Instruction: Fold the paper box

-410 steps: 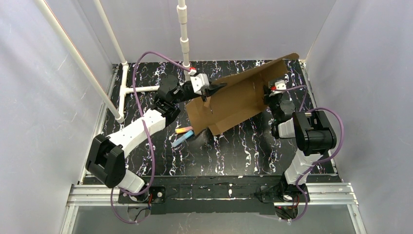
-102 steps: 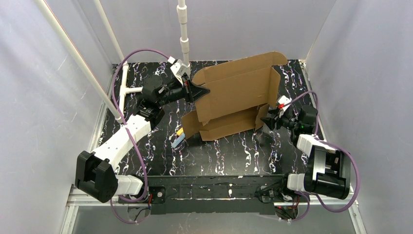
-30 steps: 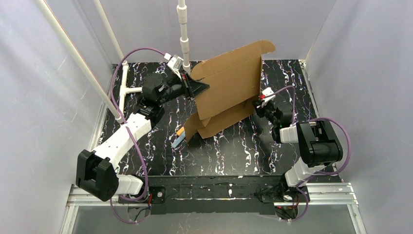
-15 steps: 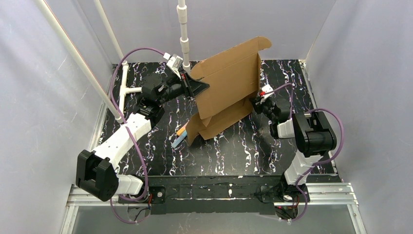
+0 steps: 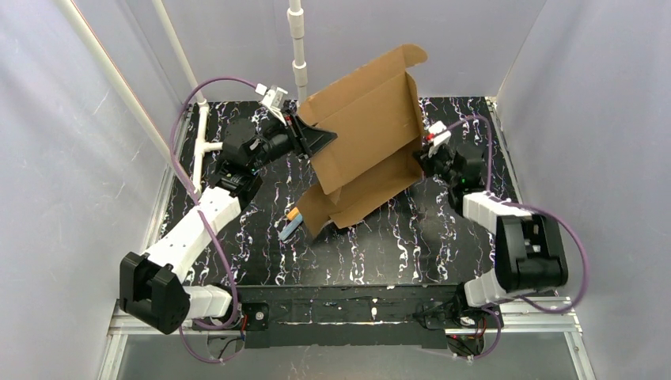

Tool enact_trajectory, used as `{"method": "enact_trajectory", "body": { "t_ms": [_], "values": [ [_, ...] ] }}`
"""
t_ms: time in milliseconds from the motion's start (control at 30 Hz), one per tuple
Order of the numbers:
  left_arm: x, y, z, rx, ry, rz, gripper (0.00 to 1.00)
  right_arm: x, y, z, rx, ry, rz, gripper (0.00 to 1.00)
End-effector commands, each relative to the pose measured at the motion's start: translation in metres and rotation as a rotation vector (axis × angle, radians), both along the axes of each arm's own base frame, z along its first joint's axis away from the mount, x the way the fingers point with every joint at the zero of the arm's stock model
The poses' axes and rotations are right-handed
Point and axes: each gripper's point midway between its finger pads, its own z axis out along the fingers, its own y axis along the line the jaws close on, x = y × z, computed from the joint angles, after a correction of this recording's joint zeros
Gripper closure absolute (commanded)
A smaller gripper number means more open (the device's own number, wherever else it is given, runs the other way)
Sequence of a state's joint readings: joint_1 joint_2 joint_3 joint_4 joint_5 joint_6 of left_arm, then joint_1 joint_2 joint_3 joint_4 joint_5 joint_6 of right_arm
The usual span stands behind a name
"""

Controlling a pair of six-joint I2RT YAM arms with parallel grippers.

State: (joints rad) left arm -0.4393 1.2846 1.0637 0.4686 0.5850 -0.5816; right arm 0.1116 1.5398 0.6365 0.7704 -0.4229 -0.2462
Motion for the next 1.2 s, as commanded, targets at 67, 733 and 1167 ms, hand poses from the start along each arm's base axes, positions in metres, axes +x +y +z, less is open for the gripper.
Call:
{"method": "enact_trajectory", "body": {
  "t_ms": [67,733,1167],
  "values": [
    [-0.017,0.01,0.035,-0.048,-0.051,0.001,0.62,-0.037,-0.036,0.028,-0.235,0.261,-0.027,0.99],
    [-0.027,0.068,-0.071,0.295,0.122,0.189,0.35,-0.152,-0.132,-0.054,-0.399,1.02,-0.164,0.99],
    [-0.127,0.081,-0.254,0.214,0.957,0.271,0.33,-0.147,-0.122,-0.079,-0.068,1.133,-0.25,0.34]
  ]
}}
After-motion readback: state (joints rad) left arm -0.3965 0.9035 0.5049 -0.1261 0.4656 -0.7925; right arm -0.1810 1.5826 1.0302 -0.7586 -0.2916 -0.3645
